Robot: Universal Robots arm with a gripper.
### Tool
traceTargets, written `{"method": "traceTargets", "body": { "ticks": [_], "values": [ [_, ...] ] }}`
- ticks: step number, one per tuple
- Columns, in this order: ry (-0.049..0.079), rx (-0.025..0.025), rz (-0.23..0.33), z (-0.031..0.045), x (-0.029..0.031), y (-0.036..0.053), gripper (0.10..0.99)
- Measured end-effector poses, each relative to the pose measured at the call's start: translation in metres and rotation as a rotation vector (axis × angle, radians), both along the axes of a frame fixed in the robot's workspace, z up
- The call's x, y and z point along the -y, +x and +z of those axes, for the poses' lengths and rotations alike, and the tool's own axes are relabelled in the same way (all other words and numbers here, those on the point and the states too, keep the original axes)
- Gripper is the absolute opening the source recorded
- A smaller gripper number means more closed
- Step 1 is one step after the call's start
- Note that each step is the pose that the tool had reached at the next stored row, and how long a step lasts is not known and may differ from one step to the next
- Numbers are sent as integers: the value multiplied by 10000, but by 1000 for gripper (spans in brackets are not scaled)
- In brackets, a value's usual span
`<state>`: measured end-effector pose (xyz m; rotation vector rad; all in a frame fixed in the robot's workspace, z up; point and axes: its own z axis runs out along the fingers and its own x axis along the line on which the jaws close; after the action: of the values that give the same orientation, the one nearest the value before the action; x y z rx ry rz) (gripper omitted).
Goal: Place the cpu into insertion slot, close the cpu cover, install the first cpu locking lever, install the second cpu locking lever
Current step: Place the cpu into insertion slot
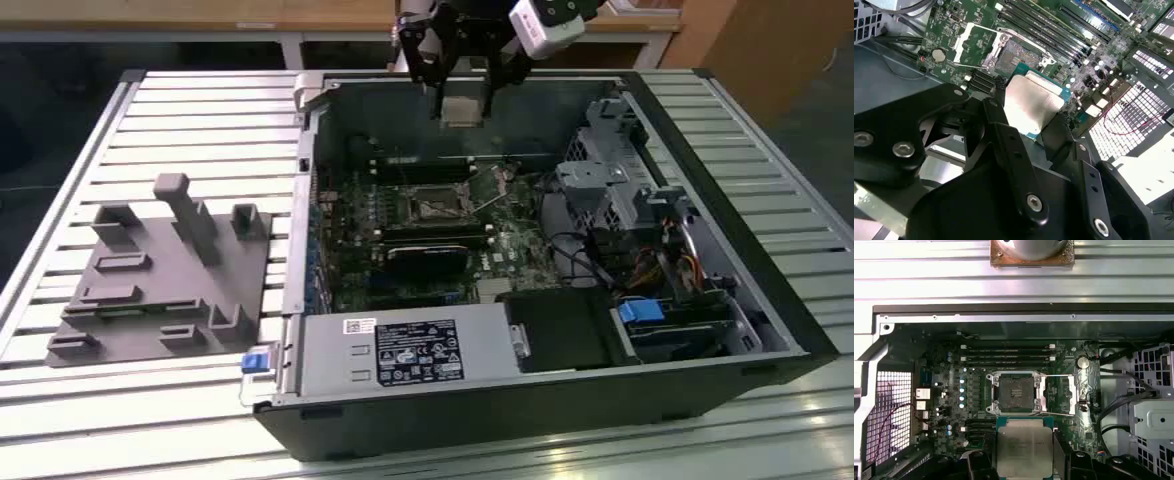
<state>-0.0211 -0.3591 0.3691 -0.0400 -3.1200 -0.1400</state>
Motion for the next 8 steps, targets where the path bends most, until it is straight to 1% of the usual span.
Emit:
{"method": "traceTargets", "body": {
  "ticks": [8],
  "values": [
    [0, 0, -44, 0, 0, 0, 537]
  ]
}}
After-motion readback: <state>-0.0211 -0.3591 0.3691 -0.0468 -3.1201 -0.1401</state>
